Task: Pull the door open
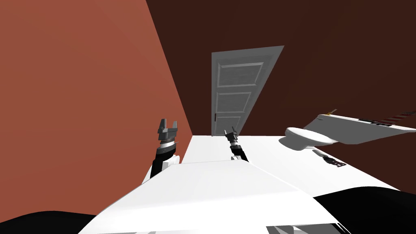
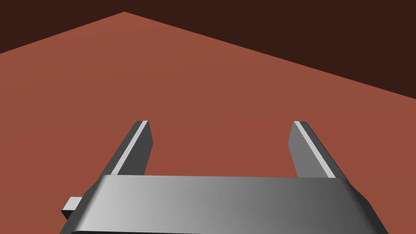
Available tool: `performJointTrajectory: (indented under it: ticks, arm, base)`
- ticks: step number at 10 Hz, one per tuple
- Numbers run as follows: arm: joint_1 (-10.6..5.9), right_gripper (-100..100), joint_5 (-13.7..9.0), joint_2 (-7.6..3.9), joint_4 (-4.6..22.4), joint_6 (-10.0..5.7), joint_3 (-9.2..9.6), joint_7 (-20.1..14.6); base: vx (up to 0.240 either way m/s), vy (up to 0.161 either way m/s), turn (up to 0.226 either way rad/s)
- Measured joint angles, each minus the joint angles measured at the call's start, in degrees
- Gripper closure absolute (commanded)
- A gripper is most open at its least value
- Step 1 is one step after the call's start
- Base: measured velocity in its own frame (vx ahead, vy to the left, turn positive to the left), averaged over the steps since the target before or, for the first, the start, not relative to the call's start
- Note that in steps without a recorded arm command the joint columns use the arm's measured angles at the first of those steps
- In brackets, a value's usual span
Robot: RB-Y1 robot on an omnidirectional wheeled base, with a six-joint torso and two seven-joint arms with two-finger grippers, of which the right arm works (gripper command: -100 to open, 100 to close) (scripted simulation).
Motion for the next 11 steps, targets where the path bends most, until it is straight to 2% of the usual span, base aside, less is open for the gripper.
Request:
performJointTrajectory:
  ticks: [9,11]
  arm:
    - [-3.57,-100,-5.24,-1.81,10.27,-3.17,1.77,-9.41]
    - [-3.95,-100,-6.43,-2.44,12.49,-4.17,2.21,-11.67]
  base:
    - [0.100,0.019,0.020]
    - [0.107,0.018,0.017]
